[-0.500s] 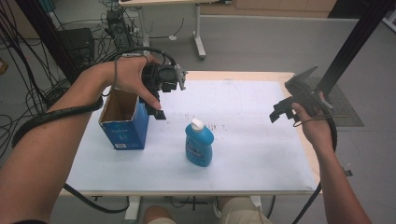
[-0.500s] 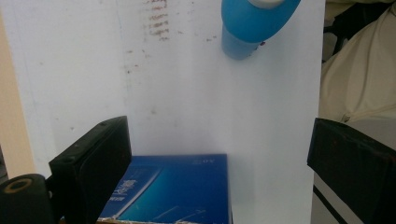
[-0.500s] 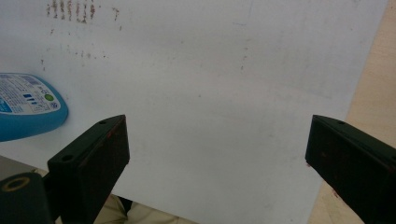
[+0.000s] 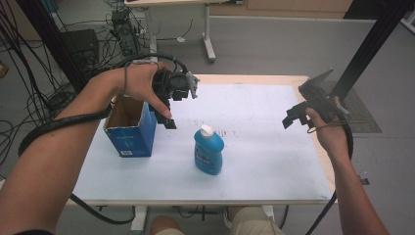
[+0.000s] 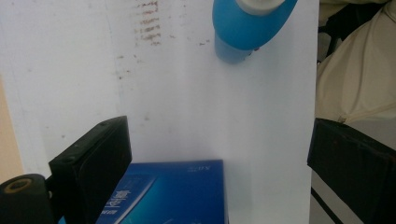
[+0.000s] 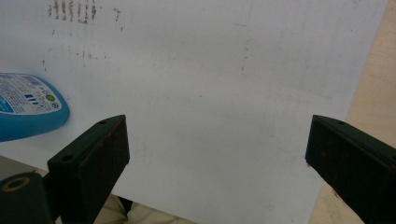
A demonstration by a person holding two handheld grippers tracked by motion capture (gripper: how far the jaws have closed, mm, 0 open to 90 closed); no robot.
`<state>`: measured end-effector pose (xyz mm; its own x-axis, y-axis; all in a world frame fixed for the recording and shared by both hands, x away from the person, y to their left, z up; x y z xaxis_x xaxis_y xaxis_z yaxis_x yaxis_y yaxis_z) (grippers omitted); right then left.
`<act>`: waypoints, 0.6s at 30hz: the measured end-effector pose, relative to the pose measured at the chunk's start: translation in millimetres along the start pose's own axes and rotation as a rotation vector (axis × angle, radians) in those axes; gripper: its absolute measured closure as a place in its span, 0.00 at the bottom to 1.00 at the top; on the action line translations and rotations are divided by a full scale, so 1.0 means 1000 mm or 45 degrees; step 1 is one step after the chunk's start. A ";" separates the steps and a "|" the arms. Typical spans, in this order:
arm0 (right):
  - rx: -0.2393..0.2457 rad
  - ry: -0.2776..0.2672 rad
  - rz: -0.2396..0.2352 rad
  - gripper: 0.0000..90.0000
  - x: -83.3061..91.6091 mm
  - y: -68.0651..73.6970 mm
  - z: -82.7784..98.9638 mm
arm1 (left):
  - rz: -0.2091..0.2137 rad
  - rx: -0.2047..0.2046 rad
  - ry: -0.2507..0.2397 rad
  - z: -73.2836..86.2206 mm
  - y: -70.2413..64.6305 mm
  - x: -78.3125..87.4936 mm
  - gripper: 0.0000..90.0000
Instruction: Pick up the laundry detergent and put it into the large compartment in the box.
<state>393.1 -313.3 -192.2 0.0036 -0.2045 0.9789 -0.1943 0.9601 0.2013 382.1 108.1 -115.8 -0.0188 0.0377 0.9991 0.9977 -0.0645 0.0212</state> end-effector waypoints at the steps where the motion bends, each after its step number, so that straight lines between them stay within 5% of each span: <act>1: 0.000 0.001 0.000 0.07 0.000 0.000 0.000 | 0.001 -0.002 0.000 -0.001 0.000 0.000 0.08; 18: -0.001 -0.006 -0.001 0.07 0.002 -0.004 0.004 | 0.026 -0.051 -0.013 -0.021 0.000 -0.012 0.07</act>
<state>389.9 -317.9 -191.6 -0.0013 -0.2060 0.9785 -0.1937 0.9601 0.2019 381.3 86.2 -127.3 0.0022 0.0464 0.9989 0.9944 -0.1053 0.0027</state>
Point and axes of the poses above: each handheld gripper's, and its own axes: x roughly backward along the jaws, z roughly out of its underside, y roughly to its left, the point moved 4 cm from there along -x, roughly forward along the jaws, and after that the axes turned 5 degrees about y, right-handed, at the moved point
